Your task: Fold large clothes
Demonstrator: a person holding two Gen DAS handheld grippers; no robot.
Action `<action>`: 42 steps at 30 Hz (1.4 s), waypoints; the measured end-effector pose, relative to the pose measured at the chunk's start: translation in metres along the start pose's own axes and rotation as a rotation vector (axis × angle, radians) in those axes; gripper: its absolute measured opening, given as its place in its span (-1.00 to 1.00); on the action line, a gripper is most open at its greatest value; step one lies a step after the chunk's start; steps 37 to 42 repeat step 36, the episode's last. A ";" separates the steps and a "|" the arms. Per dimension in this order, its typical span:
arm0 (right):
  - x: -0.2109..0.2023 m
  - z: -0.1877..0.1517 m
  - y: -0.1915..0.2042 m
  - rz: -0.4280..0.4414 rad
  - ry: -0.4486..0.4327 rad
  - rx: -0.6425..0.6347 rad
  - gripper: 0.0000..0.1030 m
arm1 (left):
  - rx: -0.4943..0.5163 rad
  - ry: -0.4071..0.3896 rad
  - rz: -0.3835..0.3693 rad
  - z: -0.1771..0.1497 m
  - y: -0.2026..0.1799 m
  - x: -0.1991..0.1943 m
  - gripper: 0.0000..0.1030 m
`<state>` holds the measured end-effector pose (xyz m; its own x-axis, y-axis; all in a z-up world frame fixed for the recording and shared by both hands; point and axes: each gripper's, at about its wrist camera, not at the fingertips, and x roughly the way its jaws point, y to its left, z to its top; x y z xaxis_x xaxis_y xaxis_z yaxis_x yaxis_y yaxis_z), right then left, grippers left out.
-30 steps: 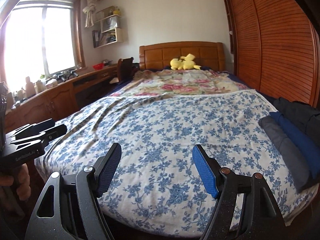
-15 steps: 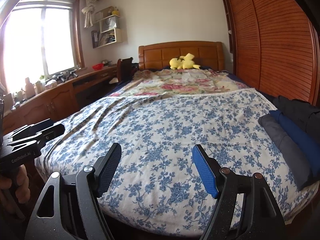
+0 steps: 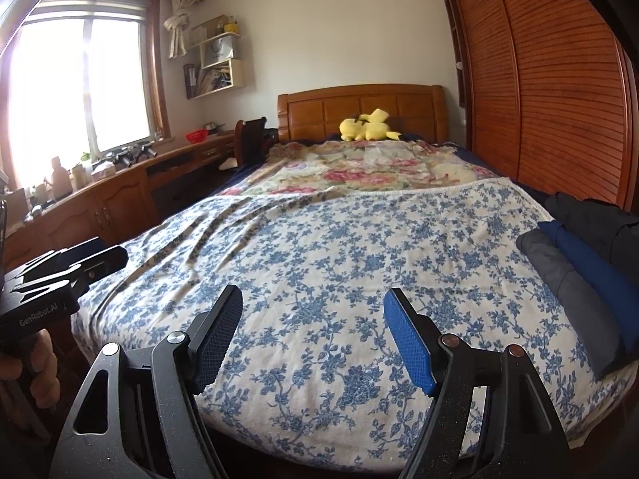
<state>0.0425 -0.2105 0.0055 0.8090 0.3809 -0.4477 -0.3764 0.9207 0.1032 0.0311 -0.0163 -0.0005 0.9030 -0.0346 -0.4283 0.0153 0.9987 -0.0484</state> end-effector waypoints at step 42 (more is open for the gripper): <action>-0.002 0.005 0.003 0.001 -0.009 0.002 0.46 | 0.007 -0.018 -0.006 0.004 -0.007 -0.008 0.14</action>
